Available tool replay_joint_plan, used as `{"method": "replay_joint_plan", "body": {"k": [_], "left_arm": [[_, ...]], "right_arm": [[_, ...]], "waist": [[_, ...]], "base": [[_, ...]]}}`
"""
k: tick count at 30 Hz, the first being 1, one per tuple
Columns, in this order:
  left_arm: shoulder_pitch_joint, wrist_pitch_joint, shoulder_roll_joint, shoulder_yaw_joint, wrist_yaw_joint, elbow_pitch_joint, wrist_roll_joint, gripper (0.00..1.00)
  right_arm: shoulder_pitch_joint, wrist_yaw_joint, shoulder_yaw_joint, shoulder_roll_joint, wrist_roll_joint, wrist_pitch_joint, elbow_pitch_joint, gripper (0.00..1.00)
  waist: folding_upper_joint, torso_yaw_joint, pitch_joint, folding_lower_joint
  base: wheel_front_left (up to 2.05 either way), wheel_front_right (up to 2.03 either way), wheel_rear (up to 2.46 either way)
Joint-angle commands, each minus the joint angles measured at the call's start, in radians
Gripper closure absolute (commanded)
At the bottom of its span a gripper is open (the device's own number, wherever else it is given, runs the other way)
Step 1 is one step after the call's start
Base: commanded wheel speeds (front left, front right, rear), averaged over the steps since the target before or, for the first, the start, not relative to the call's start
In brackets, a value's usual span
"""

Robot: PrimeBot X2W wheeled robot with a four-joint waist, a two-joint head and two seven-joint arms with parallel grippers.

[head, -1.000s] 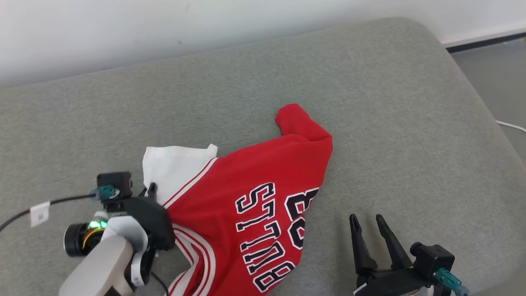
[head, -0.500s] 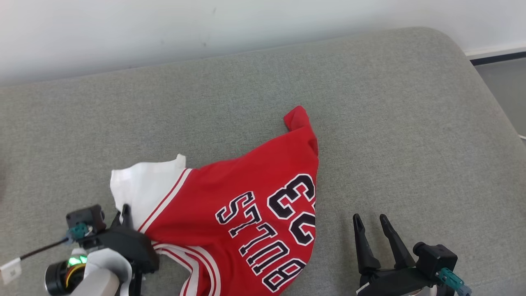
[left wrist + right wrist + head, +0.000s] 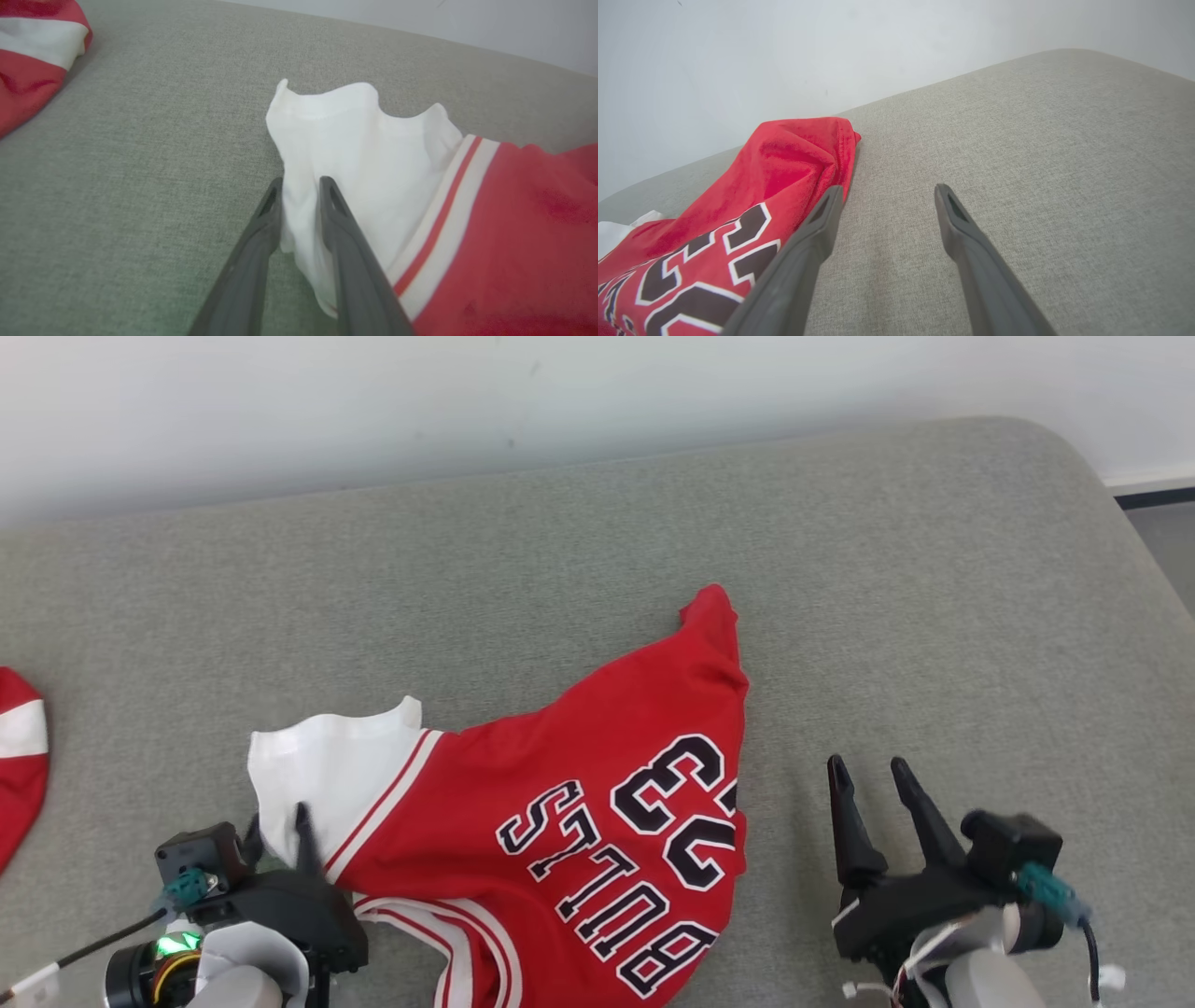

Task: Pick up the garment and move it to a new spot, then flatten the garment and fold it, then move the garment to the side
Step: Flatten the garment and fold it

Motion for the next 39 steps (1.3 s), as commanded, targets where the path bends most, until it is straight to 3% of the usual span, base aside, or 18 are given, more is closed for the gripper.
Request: {"method": "replay_joint_plan", "body": {"k": [1, 11, 18, 26, 39], "left_arm": [[0.01, -0.021, -0.007, -0.006, -0.001, -0.004, 0.017, 0.0], [0.05, -0.1, 0.004, -0.018, -0.059, -0.106, 0.128, 0.0], [0.151, -0.102, -0.03, 0.026, -0.086, -0.25, 0.256, 0.0], [0.24, -0.102, -0.092, 0.056, -0.124, -0.336, 0.357, 0.0], [0.236, -0.102, -0.137, 0.096, -0.183, -0.317, 0.41, 0.0]], "right_arm": [[-0.029, -0.002, -0.015, 0.002, -0.021, 0.04, -0.003, 0.0], [-0.173, -0.002, -0.092, -0.006, -0.15, 0.366, -0.008, 0.0], [-0.246, -0.002, -0.148, -0.036, -0.192, 0.556, 0.011, 0.0], [-0.314, -0.002, -0.191, -0.101, -0.247, 0.628, 0.078, 0.0], [-0.405, -0.002, -0.233, -0.121, -0.324, 0.672, 0.198, 0.0]], "waist": [[0.0, 0.019, -0.004, 0.0], [0.0, 0.117, 0.0, 0.0], [0.0, 0.197, 0.004, 0.0], [0.0, 0.268, 0.027, 0.0], [0.0, 0.318, 0.082, 0.0]], "base": [[0.0, 0.0, 0.0], [0.0, 0.0, 0.0], [0.0, 0.0, 0.0], [0.0, 0.0, 0.0], [0.0, 0.0, 0.0]]}}
